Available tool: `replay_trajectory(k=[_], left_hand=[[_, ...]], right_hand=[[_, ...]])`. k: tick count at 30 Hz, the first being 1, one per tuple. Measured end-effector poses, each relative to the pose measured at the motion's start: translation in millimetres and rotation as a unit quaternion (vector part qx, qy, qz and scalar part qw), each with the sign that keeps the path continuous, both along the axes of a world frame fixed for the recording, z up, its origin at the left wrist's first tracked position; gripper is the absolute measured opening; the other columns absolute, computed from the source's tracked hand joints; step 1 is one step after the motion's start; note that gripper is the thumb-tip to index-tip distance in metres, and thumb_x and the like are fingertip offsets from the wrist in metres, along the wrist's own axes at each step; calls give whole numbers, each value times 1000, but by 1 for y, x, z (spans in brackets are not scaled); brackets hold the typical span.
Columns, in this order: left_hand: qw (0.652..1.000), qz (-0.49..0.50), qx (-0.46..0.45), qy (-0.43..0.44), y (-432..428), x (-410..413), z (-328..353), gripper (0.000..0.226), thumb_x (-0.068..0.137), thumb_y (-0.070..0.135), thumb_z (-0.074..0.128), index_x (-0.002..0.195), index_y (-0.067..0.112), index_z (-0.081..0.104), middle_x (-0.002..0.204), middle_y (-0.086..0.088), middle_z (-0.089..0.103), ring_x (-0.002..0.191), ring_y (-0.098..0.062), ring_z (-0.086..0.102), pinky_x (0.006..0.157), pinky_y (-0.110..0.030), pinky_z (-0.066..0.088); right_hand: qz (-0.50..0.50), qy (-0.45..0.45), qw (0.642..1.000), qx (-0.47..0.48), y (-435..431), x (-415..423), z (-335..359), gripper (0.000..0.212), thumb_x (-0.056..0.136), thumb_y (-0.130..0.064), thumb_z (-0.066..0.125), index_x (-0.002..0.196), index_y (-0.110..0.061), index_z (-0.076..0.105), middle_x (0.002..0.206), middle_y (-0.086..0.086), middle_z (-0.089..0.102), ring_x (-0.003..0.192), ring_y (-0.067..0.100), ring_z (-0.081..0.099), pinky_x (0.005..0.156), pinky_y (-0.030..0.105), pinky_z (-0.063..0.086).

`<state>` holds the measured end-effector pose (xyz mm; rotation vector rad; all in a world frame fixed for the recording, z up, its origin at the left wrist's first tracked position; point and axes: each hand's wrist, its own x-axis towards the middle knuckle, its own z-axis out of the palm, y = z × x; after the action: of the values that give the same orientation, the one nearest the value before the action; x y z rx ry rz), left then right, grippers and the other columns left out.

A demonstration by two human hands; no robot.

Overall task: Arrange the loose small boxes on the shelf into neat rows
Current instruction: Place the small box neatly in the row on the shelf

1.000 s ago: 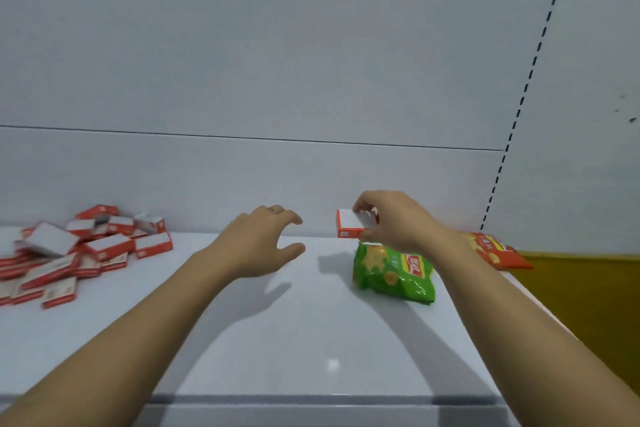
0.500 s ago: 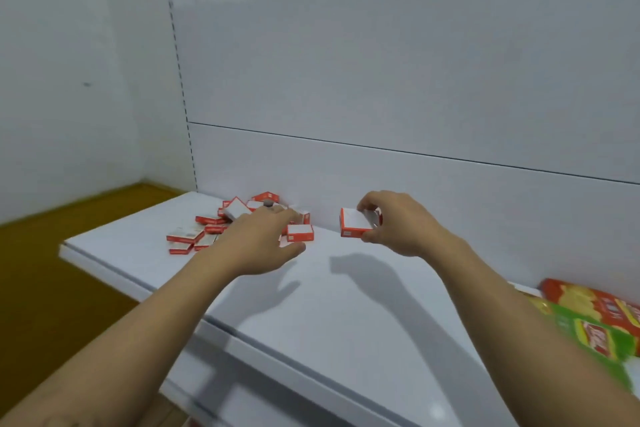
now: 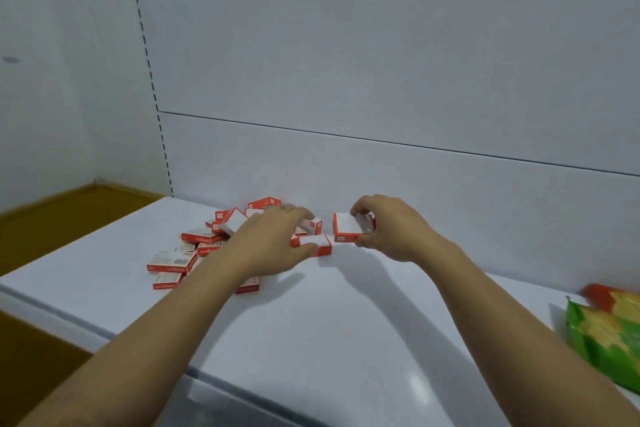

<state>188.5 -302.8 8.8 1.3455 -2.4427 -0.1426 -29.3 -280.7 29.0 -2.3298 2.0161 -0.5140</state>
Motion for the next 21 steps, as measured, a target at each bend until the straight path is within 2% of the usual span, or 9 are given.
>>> replay_trajectory(k=[3, 9, 17, 21], left_hand=[[999, -33, -7, 4, -31, 2, -6, 52, 85, 52, 55, 132, 34, 45, 137, 10, 48, 125, -13, 42, 100, -35, 38], [994, -112, 4, -3, -71, -16, -22, 57, 85, 54, 56, 135, 33, 41, 136, 8, 48, 120, -14, 45, 94, -34, 41], [984, -175, 16, -5, -82, -69, -29, 62, 84, 53, 57, 139, 33, 36, 142, 8, 42, 129, -16, 38, 103, -41, 36], [981, -189, 33, -2, -75, -93, -35, 64, 84, 53, 58, 140, 33, 34, 143, 8, 41, 130, -15, 38, 103, -39, 36]], right_hand=[[-39, -6, 999, 3, -17, 8, -7, 45, 80, -30, 74, 120, -27, 54, 115, -6, 56, 92, 14, 49, 77, 28, 42], [-104, -12, 994, 16, -24, 4, -24, 44, 80, -30, 73, 120, -27, 54, 114, -6, 56, 91, 13, 48, 75, 28, 40], [-187, -23, 982, 8, -8, -32, -29, 47, 79, -28, 74, 121, -28, 54, 116, -7, 56, 95, 14, 53, 80, 30, 47], [-210, -46, 977, 8, -1, -47, -37, 48, 79, -27, 75, 121, -28, 54, 117, -6, 57, 96, 14, 54, 82, 32, 49]])
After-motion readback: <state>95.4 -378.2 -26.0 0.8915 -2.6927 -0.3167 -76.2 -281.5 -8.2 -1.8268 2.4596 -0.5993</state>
